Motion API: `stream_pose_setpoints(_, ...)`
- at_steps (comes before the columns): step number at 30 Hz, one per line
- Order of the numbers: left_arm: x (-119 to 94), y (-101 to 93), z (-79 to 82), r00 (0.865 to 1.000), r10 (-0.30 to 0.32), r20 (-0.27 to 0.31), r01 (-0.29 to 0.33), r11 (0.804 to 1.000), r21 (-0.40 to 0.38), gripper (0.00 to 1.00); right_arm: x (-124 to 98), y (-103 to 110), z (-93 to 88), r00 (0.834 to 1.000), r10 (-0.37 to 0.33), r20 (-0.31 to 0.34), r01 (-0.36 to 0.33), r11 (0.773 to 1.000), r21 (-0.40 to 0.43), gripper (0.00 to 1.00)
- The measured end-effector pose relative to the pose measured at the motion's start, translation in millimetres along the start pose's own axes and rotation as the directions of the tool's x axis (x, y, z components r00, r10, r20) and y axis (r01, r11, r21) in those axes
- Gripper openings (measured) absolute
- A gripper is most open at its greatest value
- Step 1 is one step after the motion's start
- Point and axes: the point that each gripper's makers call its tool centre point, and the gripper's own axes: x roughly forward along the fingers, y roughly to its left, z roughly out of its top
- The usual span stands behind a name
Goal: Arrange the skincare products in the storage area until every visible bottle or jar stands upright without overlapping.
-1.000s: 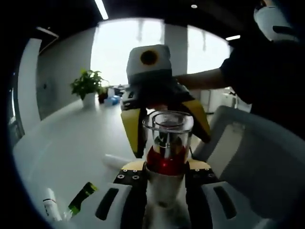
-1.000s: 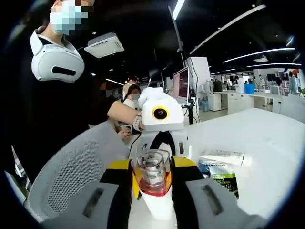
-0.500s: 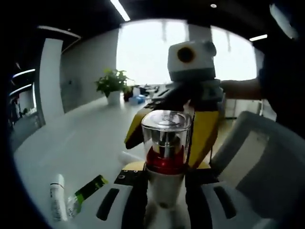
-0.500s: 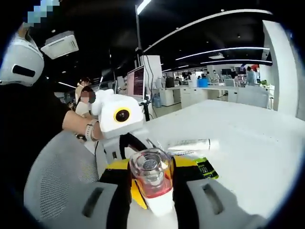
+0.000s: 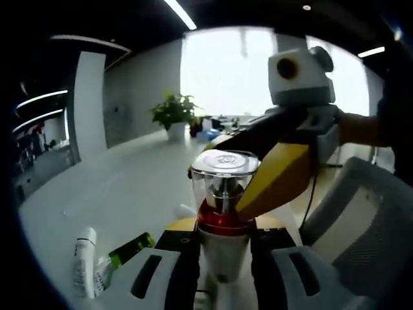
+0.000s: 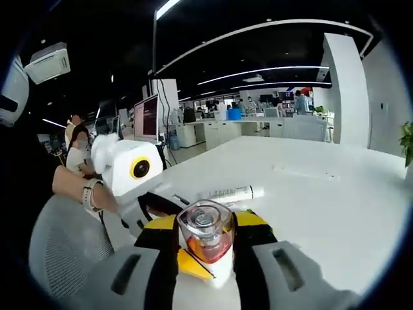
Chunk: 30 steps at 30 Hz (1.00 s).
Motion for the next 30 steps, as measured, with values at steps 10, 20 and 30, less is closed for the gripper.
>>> stream_pose_setpoints(10, 4.7, 11.0, 1.2, 0.998, 0.065, 0.007, -0.065, 0.997, -0.032, 0.26, 5.0, -15.0, 1.8, 1.000, 0.020, -0.002, -0.020, 1.000, -0.012, 0.31)
stream_pose_setpoints(20, 12.1, 18.4, 3.4, 0.996, 0.091, 0.019, -0.090, 0.995, -0.049, 0.27, 4.7, -23.1, 2.4, 0.999, 0.048, -0.010, -0.048, 0.998, -0.039, 0.30)
stream_pose_setpoints(30, 1.4, 19.3, 7.6, 0.997, 0.078, -0.018, -0.078, 0.997, -0.001, 0.28, 6.5, -20.7, 3.2, 0.998, 0.064, -0.013, -0.064, 0.997, -0.049, 0.30)
